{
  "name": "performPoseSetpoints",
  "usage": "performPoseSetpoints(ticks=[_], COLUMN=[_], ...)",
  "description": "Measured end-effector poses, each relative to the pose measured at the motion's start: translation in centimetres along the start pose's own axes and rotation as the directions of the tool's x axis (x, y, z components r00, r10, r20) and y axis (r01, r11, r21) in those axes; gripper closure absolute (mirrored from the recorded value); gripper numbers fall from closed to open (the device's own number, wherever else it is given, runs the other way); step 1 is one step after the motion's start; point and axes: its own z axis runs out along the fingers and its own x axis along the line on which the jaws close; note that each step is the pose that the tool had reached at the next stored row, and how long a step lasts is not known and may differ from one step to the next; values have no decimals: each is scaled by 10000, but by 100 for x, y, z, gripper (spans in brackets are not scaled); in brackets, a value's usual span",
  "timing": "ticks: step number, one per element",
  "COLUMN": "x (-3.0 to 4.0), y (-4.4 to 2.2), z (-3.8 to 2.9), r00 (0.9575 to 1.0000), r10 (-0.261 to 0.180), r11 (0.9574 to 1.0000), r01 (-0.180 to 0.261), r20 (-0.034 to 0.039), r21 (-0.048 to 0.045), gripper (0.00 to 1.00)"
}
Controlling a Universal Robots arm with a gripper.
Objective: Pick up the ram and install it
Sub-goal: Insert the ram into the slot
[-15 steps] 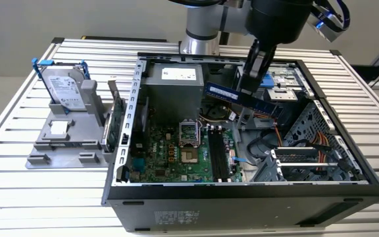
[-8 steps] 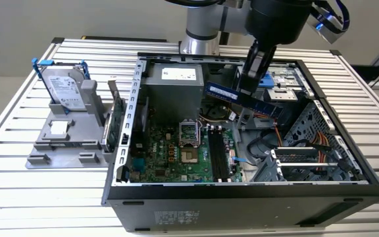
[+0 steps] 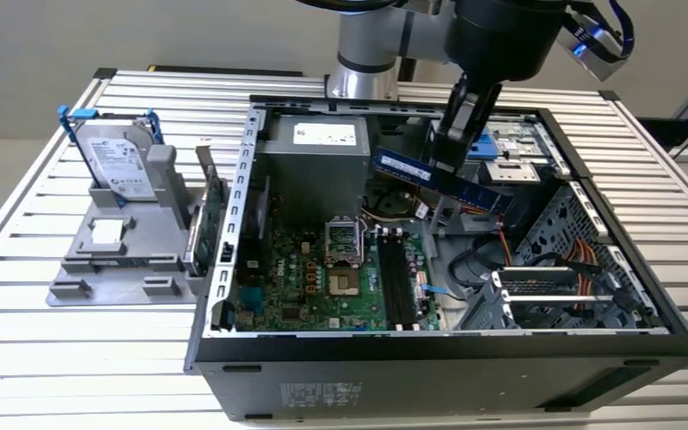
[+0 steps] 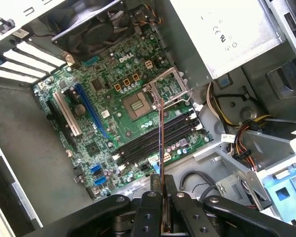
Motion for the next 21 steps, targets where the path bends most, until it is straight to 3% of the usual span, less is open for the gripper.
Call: performPoseSetpoints(ticks=[21], x=[-1], y=[-1], z=[9], r00=[9996], r10=[273], r11=[9996], r01=[-273], r20=[-2], r21=[-14], gripper=[100])
